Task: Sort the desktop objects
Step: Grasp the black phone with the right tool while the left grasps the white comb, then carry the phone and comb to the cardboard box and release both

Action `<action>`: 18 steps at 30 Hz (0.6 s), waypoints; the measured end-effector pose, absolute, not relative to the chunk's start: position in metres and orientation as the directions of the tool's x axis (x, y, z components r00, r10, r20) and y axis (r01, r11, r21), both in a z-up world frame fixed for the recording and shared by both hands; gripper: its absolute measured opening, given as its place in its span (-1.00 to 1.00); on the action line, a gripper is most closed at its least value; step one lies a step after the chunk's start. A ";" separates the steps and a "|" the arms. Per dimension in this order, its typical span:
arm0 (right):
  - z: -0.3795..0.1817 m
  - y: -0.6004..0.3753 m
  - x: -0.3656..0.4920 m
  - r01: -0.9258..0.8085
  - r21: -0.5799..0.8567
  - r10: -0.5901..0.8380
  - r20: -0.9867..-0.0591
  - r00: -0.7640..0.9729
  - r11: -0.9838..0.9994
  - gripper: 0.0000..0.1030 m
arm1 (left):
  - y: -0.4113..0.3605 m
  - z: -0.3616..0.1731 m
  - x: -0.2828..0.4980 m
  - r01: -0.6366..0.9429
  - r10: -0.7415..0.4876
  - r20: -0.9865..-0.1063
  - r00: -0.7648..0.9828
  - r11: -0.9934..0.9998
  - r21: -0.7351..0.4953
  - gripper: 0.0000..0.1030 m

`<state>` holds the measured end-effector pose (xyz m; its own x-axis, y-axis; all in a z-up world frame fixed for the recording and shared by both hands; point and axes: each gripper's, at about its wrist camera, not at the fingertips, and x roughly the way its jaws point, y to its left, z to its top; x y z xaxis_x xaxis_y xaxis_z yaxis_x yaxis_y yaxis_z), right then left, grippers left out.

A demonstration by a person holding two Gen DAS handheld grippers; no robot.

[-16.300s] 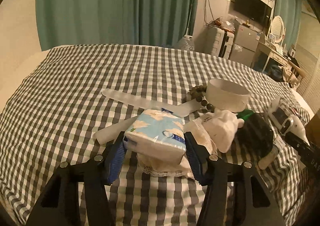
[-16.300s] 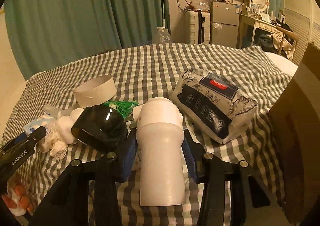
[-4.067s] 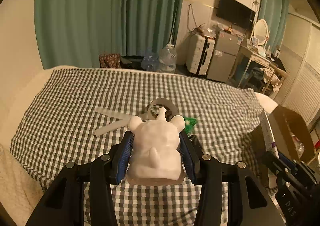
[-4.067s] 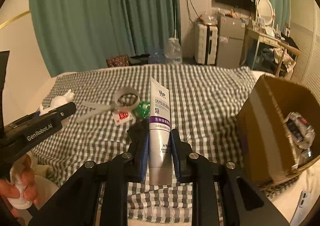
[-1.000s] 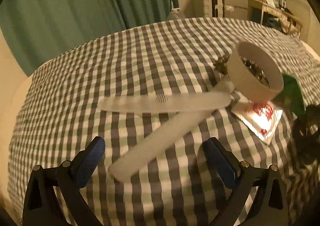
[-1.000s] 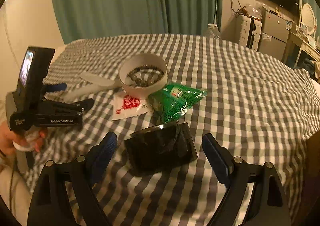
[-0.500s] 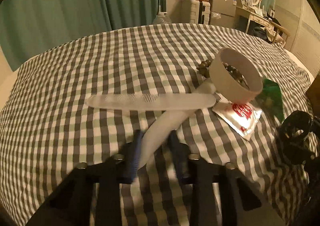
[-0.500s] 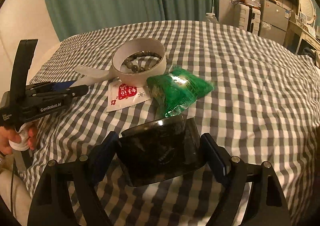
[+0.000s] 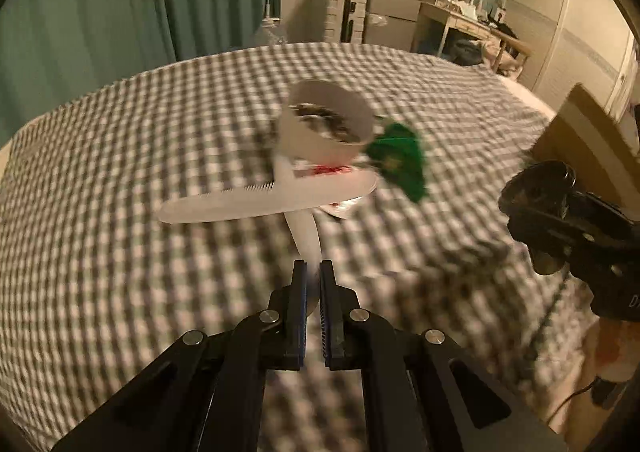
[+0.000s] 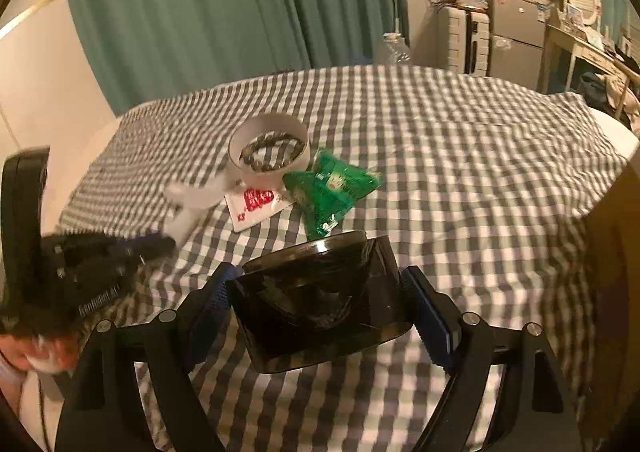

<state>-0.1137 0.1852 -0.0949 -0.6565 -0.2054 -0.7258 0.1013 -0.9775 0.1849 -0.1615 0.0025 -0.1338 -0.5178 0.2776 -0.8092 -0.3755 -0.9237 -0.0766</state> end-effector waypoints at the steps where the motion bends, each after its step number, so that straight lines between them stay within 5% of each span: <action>1: -0.089 0.189 -0.107 0.088 0.193 -0.202 -0.718 -0.666 -0.977 0.62 | 0.007 -0.132 -0.159 -0.377 0.282 -0.810 -0.514 -0.923 -0.082 -0.90; 18: -0.004 0.225 -0.029 0.014 0.246 -0.160 -0.585 -0.795 -0.969 0.62 | 0.029 -0.030 -0.076 -0.440 0.426 -0.686 -0.589 -0.882 -0.169 -0.90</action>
